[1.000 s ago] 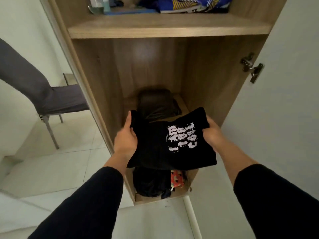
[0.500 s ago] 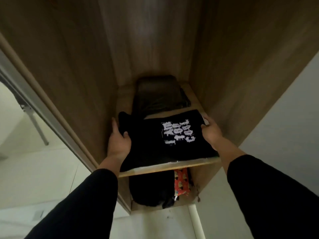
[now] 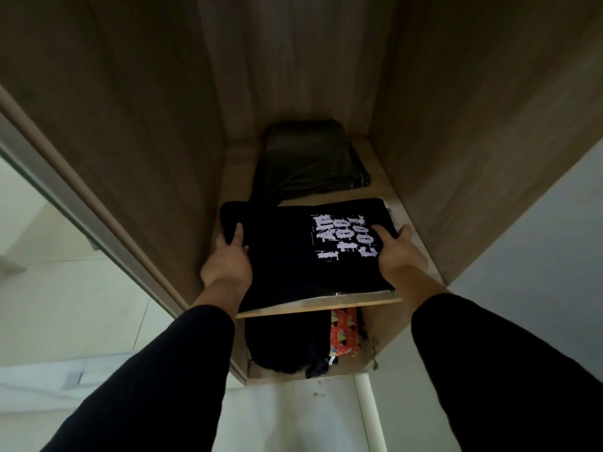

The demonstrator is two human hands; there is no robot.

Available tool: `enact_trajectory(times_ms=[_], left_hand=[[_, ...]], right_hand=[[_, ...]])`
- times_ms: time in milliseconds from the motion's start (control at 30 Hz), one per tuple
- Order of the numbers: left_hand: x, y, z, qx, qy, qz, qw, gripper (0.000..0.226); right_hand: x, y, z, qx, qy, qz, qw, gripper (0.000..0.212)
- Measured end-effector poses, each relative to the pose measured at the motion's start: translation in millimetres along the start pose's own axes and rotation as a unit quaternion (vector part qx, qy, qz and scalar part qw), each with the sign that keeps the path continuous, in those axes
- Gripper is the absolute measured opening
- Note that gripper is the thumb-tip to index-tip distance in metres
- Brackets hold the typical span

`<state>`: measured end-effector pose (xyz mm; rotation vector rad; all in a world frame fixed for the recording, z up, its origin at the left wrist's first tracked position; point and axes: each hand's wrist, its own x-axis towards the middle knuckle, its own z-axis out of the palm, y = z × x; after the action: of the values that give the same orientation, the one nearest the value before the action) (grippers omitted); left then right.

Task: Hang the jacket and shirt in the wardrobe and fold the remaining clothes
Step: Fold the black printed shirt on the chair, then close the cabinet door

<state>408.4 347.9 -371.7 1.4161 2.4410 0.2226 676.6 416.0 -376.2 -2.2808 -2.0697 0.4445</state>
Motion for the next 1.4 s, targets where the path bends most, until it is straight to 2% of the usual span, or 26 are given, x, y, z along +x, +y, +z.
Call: enact_trajectory(times_ms=[233,500,767,967,1133,1267,1400], left_hand=[[-43.7,24.5,-51.9,0.029,-0.053,0.011,0.998,0.057],[-120.2,57.6,-142.6,0.014,-0.053,0.072,0.996,0.059],[-213.5,62.5,-201.7,0.014,0.016,0.153,0.988,0.058],[-305.7,53.5,-231.8,0.008,0.052,0.218,0.975,0.059],[-383.0,60.9,-259.2,-0.015,0.077,0.246,0.966,0.060],[-441.2,85.8,-288.6,-0.046,0.123,0.270,0.954,0.059],[-513.5,130.3,-317.9,-0.074,0.165,0.318,0.931,0.059]], right_hand=[[-39.0,-13.7,-56.4,-0.092,-0.116,0.041,0.988,0.064],[-112.3,-37.8,-156.4,-0.070,-0.091,-0.012,0.993,0.065],[-221.8,-22.9,-213.5,-0.035,0.015,-0.039,0.999,0.058],[-324.8,4.1,-246.9,-0.075,0.070,-0.033,0.994,0.060],[-401.1,30.0,-285.5,-0.107,0.128,-0.048,0.985,0.053],[-450.3,51.4,-334.9,-0.112,0.207,-0.069,0.969,0.051],[-515.0,89.5,-400.4,-0.065,0.325,-0.118,0.936,0.053]])
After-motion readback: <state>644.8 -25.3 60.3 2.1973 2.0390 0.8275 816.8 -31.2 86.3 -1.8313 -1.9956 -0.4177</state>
